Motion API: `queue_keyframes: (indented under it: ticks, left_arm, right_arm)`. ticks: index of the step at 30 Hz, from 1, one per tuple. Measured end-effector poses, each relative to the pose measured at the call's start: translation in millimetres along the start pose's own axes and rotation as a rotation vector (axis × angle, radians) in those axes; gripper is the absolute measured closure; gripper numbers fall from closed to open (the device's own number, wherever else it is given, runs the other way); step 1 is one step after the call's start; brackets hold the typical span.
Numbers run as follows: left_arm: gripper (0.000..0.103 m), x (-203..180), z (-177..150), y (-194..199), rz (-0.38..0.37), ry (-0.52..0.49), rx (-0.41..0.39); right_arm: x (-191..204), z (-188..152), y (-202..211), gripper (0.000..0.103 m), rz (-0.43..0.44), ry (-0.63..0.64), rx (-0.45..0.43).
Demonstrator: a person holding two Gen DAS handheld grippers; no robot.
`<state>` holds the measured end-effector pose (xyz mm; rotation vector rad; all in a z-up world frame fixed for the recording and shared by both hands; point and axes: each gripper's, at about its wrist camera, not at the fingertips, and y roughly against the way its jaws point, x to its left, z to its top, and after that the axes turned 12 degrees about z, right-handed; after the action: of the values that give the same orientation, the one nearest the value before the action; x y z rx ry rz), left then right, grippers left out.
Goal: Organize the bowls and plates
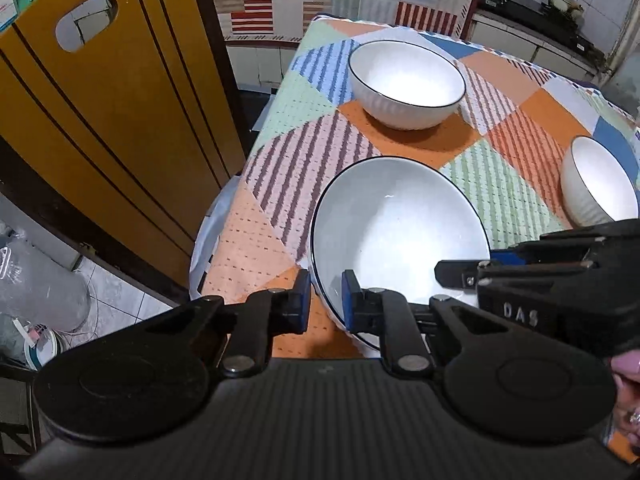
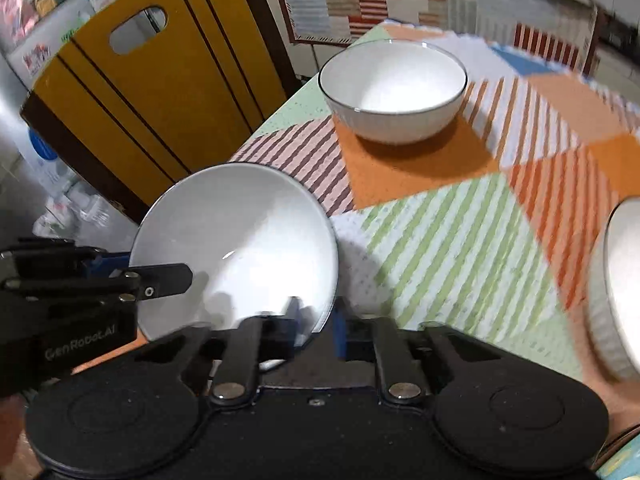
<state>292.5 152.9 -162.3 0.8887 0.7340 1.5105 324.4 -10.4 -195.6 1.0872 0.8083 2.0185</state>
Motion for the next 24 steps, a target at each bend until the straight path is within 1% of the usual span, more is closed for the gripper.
queue_keyframes:
  ticks: [4, 11, 14, 18, 20, 22, 24]
  left_arm:
    - [0.089, 0, -5, 3, -0.057, 0.017, 0.036]
    - [0.088, -3, -7, 34, -0.161, 0.032, -0.001]
    - [0.088, -13, -5, 51, -0.18, 0.004, -0.018]
    - [0.088, -35, -2, 76, -0.187, -0.058, -0.044]
    - [0.088, -46, 3, 88, -0.212, -0.075, -0.051]
    - [0.088, -54, 7, 101, -0.25, -0.069, -0.069]
    - [0.088, -65, 8, 115, -0.266, -0.093, -0.089]
  right_arm:
    - [-4, -4, 10, 0.088, 0.008, -0.037, -0.01]
    - [-10, -11, 52, 0.088, 0.038, -0.087, -0.043]
    - [-12, -16, 71, 0.088, 0.044, -0.103, -0.052]
    - [-13, -24, 101, 0.088, 0.026, -0.099, -0.069]
    - [-18, -28, 119, 0.088, 0.016, -0.109, -0.088]
    - [-23, -32, 136, 0.088, 0.01, -0.124, -0.103]
    - [-30, -41, 155, 0.087, 0.014, -0.157, -0.125]
